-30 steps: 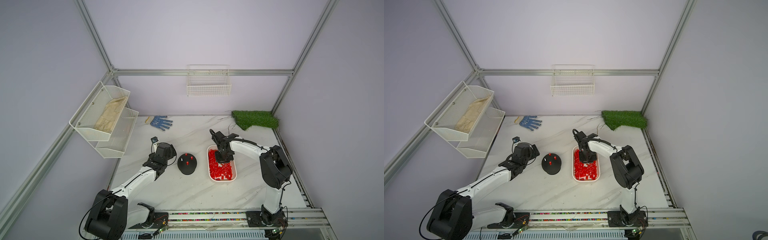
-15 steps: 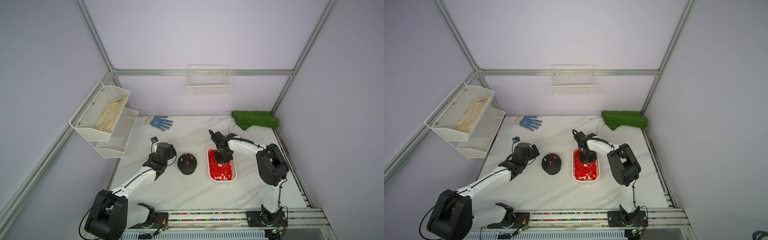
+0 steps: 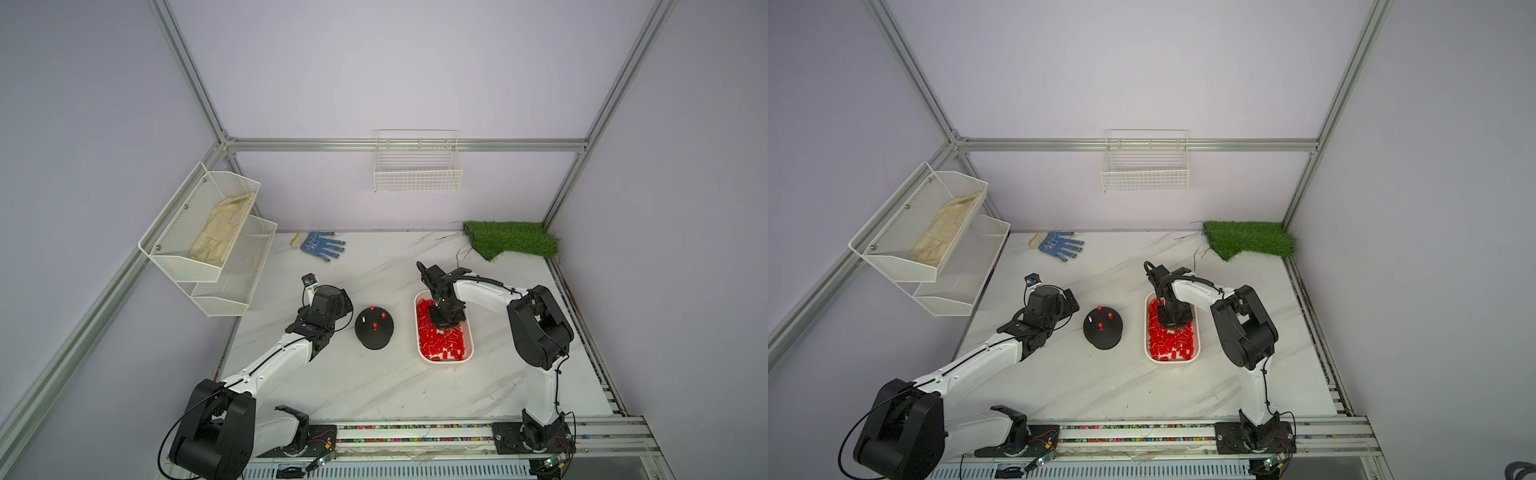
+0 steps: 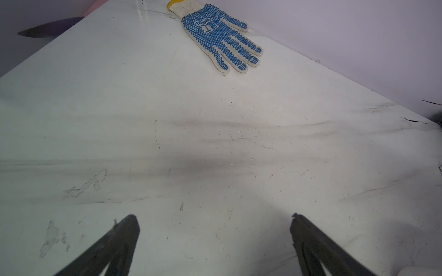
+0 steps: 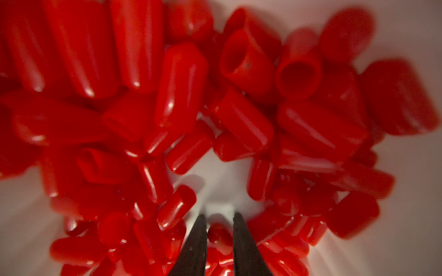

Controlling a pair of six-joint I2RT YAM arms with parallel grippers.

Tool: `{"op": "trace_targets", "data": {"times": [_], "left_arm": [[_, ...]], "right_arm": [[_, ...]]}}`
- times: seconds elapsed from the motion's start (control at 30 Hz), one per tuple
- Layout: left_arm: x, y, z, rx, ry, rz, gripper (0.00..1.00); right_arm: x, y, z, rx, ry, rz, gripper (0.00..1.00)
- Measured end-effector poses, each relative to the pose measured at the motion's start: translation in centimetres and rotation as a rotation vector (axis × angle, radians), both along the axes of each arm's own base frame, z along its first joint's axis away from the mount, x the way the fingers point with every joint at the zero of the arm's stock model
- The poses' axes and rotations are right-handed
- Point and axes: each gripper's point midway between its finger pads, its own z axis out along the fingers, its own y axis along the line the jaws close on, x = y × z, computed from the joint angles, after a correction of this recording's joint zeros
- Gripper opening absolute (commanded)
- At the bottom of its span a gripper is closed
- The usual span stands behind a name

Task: Cover the protruding screws with screw protection sleeves
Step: Pick up the screw protection sleeve from the storage box.

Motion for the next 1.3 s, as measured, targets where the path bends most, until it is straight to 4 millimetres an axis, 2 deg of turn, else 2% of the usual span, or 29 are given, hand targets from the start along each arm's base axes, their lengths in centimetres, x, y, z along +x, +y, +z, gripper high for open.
{"op": "trace_targets", "data": {"times": [0.77, 1.3], "left_arm": [[0.0, 0.0, 0.0, 0.0, -0.001, 0.0, 1.0], [0.0, -0.1, -0.1, -0.002, 0.003, -0.003, 1.0]], "right_arm": [[0.2, 0.0, 0.2, -0.001, -0.01, 0.001, 0.17], [1.6, 0.5, 4.1, 0.061, -0.132, -0.016, 0.16]]}}
